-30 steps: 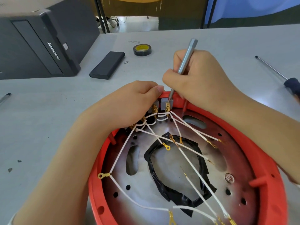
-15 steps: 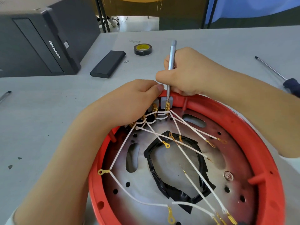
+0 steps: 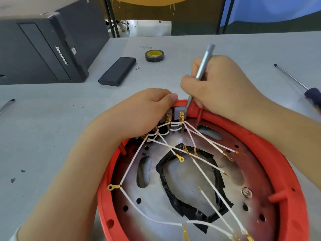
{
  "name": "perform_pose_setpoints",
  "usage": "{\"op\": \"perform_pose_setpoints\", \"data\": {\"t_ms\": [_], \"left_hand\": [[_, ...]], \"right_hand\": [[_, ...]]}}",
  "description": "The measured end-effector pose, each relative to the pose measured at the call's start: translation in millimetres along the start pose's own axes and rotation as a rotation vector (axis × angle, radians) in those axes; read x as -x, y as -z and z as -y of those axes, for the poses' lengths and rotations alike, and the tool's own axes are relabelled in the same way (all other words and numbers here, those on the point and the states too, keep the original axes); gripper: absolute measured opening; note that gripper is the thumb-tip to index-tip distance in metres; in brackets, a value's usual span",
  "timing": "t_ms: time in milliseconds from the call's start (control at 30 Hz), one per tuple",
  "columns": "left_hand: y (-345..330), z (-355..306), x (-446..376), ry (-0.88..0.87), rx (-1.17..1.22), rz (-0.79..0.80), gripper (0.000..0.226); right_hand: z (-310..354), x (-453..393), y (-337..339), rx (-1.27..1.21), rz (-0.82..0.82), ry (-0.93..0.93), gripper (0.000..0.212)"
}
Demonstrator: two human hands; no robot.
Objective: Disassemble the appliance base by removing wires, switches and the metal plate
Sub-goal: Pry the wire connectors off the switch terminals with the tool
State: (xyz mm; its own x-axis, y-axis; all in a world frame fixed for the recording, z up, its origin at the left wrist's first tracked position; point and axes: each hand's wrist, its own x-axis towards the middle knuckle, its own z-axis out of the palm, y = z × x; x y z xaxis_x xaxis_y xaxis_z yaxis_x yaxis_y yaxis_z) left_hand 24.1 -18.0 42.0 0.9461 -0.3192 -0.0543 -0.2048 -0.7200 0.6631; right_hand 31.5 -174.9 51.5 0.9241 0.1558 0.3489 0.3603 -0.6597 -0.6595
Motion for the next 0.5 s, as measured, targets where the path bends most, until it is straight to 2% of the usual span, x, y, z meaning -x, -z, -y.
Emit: {"op": "perform_pose_setpoints", "data": {"t_ms": [133, 500], "left_hand": [[0.1, -0.8, 0.0, 0.001, -0.011, 0.0, 0.045], [-0.2, -0.2, 1.2, -0.005, -0.011, -0.011, 0.045]], "right_hand": [[-3.4, 7.6, 0.3, -0.102, -0.043, -0.008, 0.029], [-5.6, 7.2, -2.4, -0.139, -0.044, -0.019, 0.024]]}}
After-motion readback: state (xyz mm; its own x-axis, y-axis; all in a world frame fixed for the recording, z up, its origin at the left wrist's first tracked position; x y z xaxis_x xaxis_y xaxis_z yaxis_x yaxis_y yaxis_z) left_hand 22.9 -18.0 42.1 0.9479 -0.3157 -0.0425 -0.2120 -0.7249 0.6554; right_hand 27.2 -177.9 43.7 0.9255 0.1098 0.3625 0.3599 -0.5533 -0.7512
